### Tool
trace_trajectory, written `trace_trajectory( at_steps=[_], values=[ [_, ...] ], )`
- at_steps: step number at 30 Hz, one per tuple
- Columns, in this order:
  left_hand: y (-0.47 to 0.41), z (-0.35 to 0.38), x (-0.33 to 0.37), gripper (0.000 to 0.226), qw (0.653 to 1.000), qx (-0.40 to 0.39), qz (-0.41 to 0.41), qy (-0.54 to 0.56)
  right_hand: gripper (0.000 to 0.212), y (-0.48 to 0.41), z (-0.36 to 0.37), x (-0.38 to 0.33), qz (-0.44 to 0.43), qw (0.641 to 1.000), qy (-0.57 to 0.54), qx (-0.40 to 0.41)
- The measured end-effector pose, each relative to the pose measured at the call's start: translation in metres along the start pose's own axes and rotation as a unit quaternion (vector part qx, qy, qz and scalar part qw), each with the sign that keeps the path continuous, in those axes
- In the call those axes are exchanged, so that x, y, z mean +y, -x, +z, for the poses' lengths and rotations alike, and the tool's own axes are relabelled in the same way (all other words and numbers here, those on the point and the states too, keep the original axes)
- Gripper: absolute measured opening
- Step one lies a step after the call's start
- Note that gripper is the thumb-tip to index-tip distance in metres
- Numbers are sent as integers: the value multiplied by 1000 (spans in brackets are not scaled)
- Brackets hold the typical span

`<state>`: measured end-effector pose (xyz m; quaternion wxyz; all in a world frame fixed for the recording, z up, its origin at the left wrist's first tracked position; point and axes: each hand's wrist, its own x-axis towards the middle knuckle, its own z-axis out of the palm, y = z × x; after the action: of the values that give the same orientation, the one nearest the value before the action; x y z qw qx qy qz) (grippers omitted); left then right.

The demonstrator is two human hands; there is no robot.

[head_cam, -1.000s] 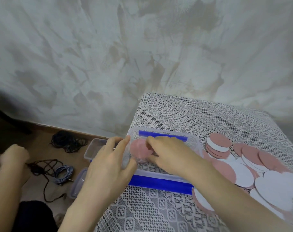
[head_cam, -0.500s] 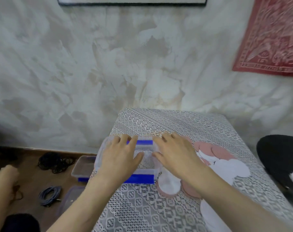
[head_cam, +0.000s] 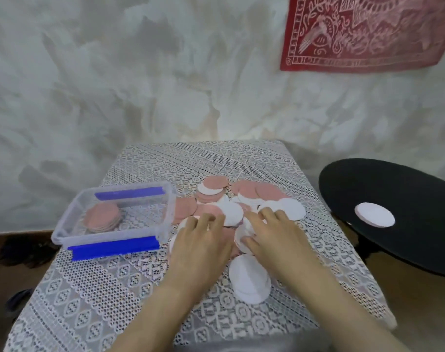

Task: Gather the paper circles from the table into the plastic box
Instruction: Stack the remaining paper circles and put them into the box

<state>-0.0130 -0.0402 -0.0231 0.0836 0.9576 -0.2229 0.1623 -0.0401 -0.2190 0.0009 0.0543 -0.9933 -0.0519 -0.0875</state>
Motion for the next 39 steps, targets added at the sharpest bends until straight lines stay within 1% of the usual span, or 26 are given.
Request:
trace_trajectory(
  at_steps=[3,6,13,20,26,30,33,37,39],
  values=[
    [3,15,5,40,1000,-6,-12,17,37,5,19,8,12,1000,-3,-5],
    [1,16,4,38,1000,-2,-10,28,38,0,20,12,17,1000,-21,-2],
    [0,12,-4,35,1000,-13,-2,20,33,-14,9,29,26,995,-90,-40],
    [19,3,-4,42,999,-22,-4,29,33,-5,14,38,79,989,-123,-30],
    [28,-1,-1,47,998,-46,-20,30,22,2,15,27,69,987,-146,5],
    [25,1,-5,37,999,-36,-19,29,17,1,13,17,45,980,-194,-12],
    [19,3,-7,35,998,-34,-18,43,24,-5,15,17,49,978,-203,-25],
    [11,4,-6,41,997,-53,-13,52,49,-17,14,21,73,975,-205,-52],
    [9,5,-6,40,997,-51,-16,61,58,-21,12,22,91,970,-216,-70]
  ],
)
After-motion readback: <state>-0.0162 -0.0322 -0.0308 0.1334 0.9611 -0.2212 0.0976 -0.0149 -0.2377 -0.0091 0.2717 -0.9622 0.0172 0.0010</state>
